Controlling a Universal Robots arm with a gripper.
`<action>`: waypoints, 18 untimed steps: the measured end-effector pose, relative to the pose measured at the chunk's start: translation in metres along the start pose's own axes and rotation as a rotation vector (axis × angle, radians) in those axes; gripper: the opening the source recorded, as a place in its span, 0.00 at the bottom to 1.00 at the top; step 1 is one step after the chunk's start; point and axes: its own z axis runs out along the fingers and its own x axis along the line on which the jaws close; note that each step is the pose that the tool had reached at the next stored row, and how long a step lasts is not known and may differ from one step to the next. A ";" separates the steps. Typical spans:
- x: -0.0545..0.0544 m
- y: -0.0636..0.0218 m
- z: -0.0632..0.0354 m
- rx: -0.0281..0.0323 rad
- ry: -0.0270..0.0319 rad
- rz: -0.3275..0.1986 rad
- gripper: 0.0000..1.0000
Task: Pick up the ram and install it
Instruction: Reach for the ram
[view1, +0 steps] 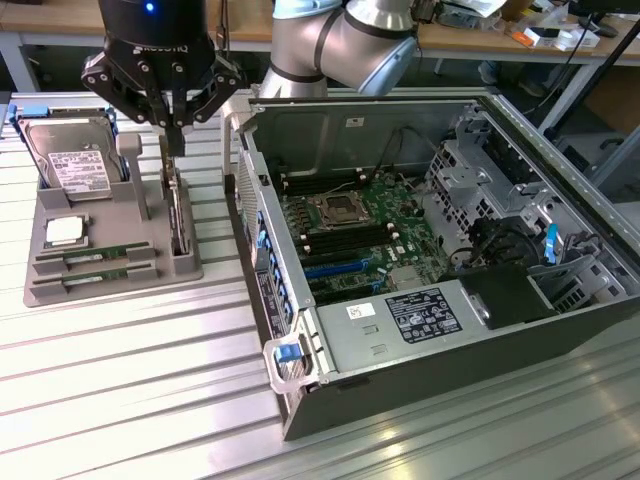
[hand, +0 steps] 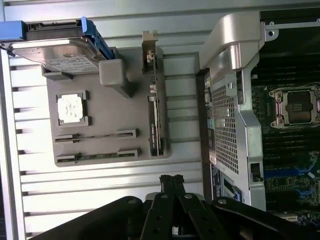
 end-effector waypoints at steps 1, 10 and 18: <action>0.003 -0.0002 -0.0001 0.0000 0.0000 0.000 0.10; 0.024 -0.0019 -0.0005 0.0000 0.0000 0.000 0.10; 0.042 -0.0032 -0.0008 0.0000 0.0000 0.000 0.10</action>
